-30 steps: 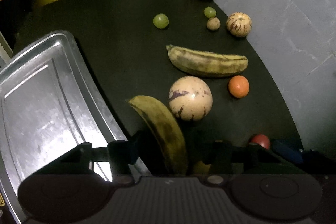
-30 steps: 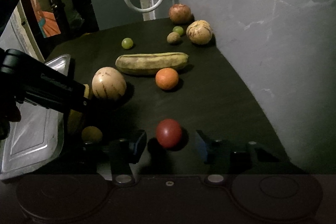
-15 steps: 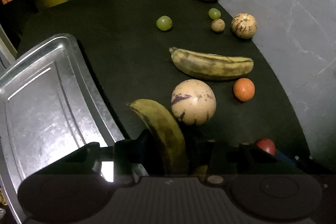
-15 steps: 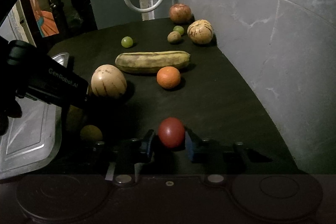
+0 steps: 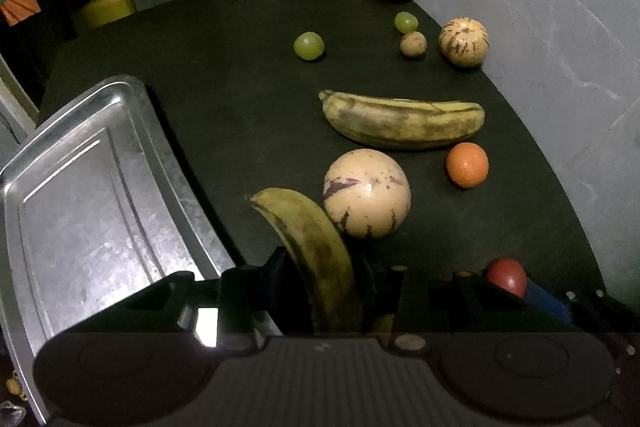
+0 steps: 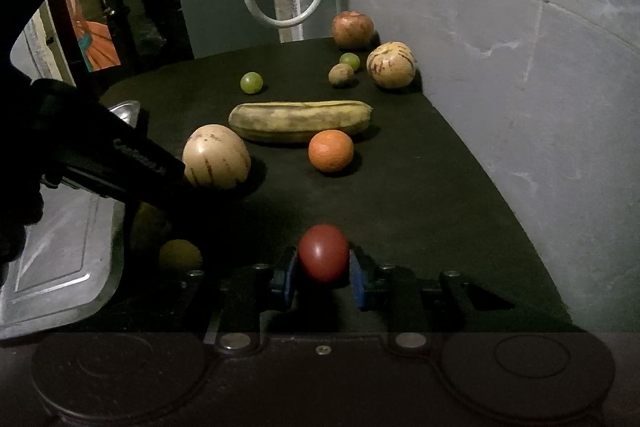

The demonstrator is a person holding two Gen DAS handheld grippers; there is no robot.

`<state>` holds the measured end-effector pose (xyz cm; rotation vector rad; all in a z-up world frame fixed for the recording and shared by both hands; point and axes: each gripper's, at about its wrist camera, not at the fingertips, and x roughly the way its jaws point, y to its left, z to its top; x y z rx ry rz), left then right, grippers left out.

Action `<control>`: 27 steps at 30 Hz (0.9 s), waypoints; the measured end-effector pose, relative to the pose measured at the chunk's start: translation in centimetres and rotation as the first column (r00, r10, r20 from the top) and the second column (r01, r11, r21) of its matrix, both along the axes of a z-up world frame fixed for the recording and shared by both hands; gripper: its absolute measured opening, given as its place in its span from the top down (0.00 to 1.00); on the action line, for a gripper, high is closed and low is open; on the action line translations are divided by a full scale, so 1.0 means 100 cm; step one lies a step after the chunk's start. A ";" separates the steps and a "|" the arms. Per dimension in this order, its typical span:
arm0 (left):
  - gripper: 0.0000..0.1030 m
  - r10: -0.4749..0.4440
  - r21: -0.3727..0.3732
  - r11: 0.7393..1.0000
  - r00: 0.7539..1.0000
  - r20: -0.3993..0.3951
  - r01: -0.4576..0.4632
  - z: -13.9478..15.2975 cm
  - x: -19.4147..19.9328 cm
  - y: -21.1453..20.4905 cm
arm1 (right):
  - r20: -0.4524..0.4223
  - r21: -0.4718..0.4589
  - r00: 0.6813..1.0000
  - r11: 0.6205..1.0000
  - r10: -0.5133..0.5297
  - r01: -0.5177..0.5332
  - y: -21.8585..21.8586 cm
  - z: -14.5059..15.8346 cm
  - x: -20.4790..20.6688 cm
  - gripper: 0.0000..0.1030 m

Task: Organize fruits
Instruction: 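Close left tool on the yellow banana while right tool grasps the red tomato, then carry banana in left tool over the tray while right tool carries the tomato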

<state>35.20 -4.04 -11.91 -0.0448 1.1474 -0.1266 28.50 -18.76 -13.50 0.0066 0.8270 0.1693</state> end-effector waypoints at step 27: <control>0.69 0.060 -0.349 0.937 0.992 0.109 -0.018 0.070 -0.017 0.140 | 0.151 0.091 0.974 0.979 0.168 -0.183 0.092 0.133 0.028 0.72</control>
